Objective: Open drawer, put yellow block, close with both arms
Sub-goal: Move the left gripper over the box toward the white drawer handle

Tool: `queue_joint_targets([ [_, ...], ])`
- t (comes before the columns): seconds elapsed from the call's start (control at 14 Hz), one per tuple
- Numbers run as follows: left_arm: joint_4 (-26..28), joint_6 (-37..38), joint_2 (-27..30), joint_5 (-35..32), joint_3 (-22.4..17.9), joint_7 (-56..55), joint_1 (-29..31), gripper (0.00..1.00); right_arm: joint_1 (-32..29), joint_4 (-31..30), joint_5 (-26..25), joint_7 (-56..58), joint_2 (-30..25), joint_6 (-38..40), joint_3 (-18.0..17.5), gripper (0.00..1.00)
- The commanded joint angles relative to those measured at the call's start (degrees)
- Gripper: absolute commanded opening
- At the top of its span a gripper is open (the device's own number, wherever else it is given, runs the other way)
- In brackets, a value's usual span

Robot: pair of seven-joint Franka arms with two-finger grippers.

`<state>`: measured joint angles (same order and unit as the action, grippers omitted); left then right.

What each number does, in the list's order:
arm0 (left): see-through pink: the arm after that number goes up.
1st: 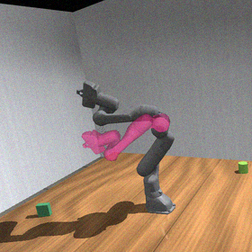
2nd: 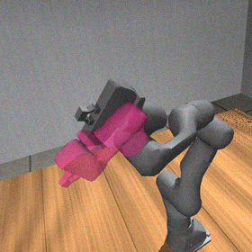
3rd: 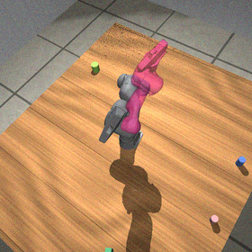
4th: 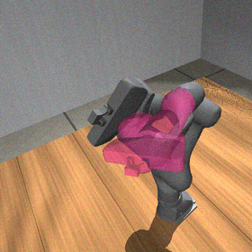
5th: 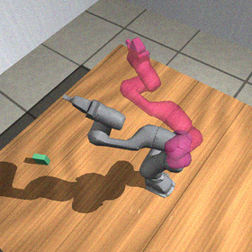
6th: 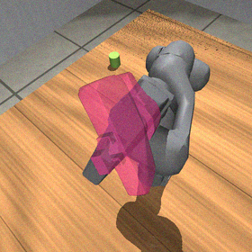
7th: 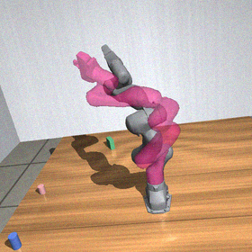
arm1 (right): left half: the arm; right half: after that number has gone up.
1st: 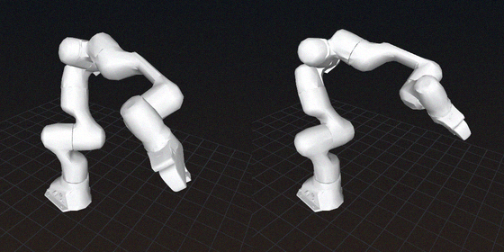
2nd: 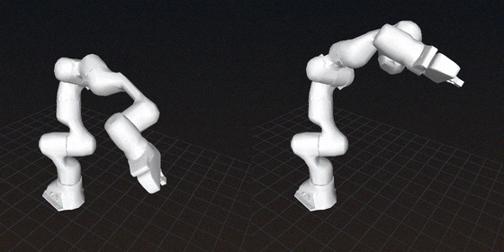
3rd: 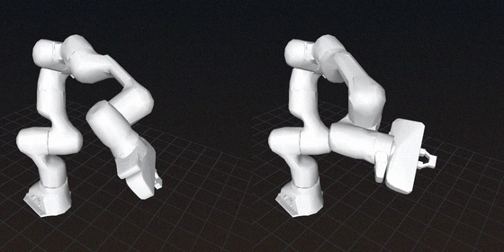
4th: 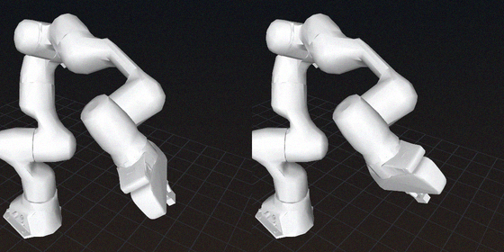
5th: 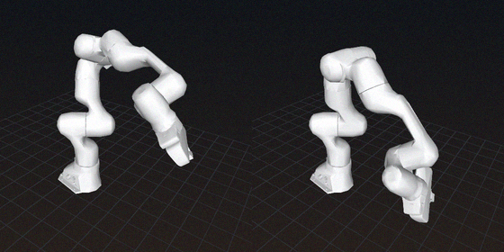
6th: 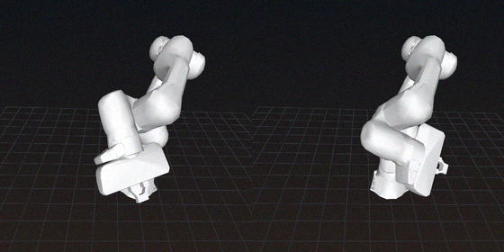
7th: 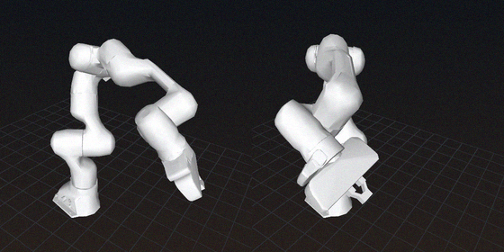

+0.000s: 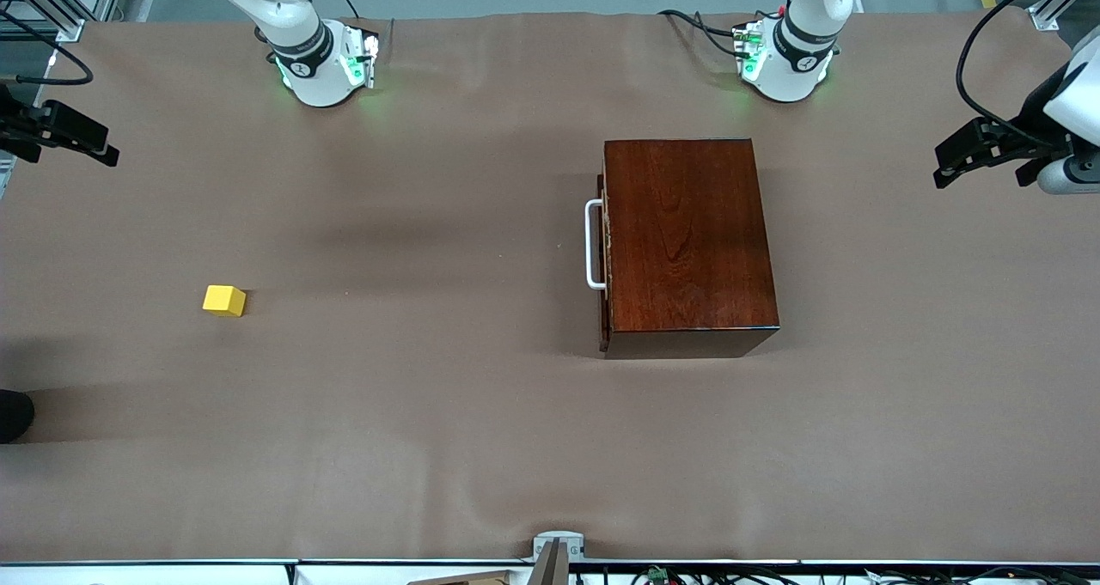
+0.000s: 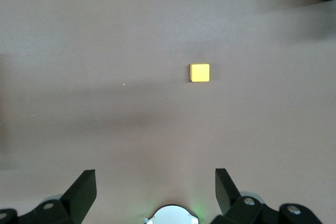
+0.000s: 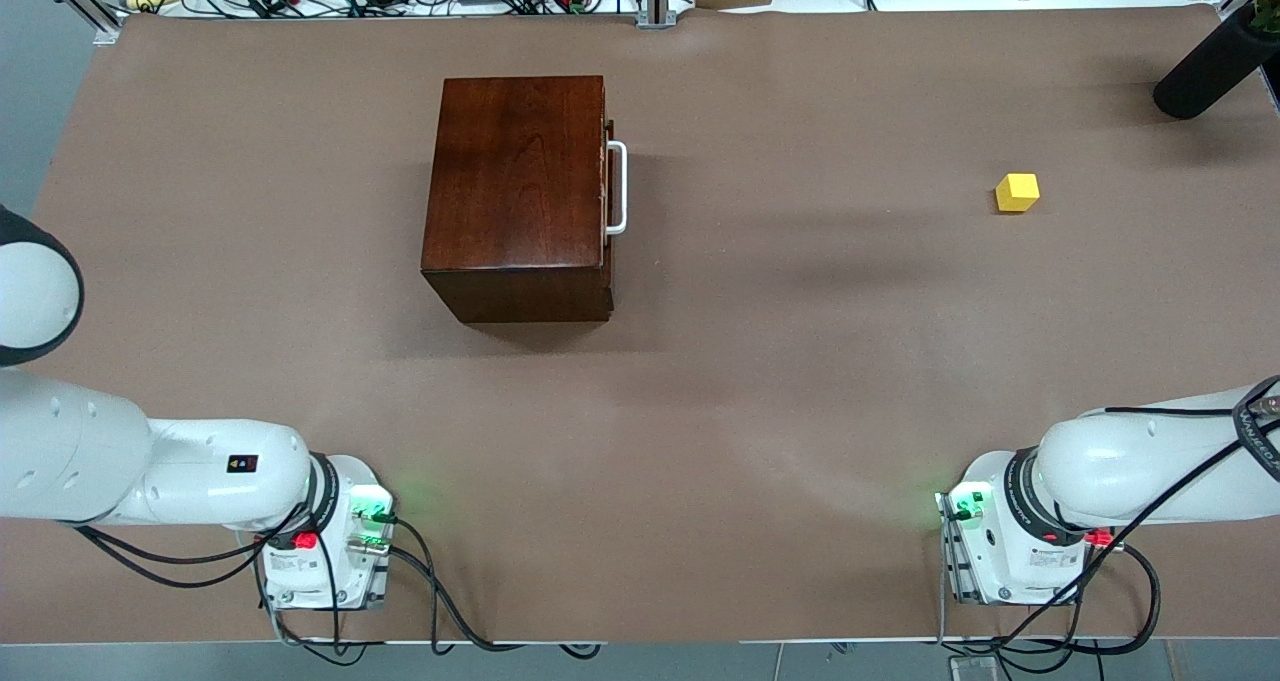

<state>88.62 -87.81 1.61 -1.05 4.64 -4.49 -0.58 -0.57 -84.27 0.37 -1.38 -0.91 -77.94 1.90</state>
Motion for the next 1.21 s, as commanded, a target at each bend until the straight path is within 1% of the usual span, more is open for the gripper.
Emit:
queue_joint_targets([
  [0.0,-2.0,1.0,-2.0,-1.2,0.4,0.2,-2.7,1.00,-0.7,0.3,0.9,0.6,-0.2,-0.7,-0.2,1.00],
  [0.14,-4.4,1.0,-4.2,-1.2,1.1,-3.7,-6.0,1.00,-0.7,0.3,0.9,0.6,-0.1,-0.7,-0.2,1.00],
  [0.28,-6.4,1.0,-6.7,-1.2,1.1,-10.0,-10.3,1.00,-0.7,0.3,0.9,0.6,-0.1,-0.7,-0.3,1.00],
  [0.43,-9.8,1.1,-10.7,-1.7,1.1,-11.9,-14.5,1.00,-0.7,0.3,0.9,0.6,-0.1,-0.7,-0.2,1.00],
  [0.64,-15.2,1.0,-17.2,-1.9,0.8,-20.6,-20.5,1.00,-0.8,0.3,0.9,0.6,-0.1,-0.7,-0.2,1.00],
  [0.78,-17.6,1.0,-21.1,-1.9,0.2,-24.5,-25.1,1.00,-0.8,0.3,0.9,0.6,-0.1,-0.7,-0.2,1.00],
  [1.0,-21.6,0.4,-26.1,-2.1,-0.1,-30.7,-29.2,1.00,-0.8,0.3,0.9,0.6,-0.1,-0.7,-0.2,1.00],
  [1.14,-25.8,-0.3,-30.2,-2.1,-0.8,-35.0,-32.0,1.00,-0.8,0.2,0.9,0.6,-0.1,-0.7,-0.2,1.00],
])
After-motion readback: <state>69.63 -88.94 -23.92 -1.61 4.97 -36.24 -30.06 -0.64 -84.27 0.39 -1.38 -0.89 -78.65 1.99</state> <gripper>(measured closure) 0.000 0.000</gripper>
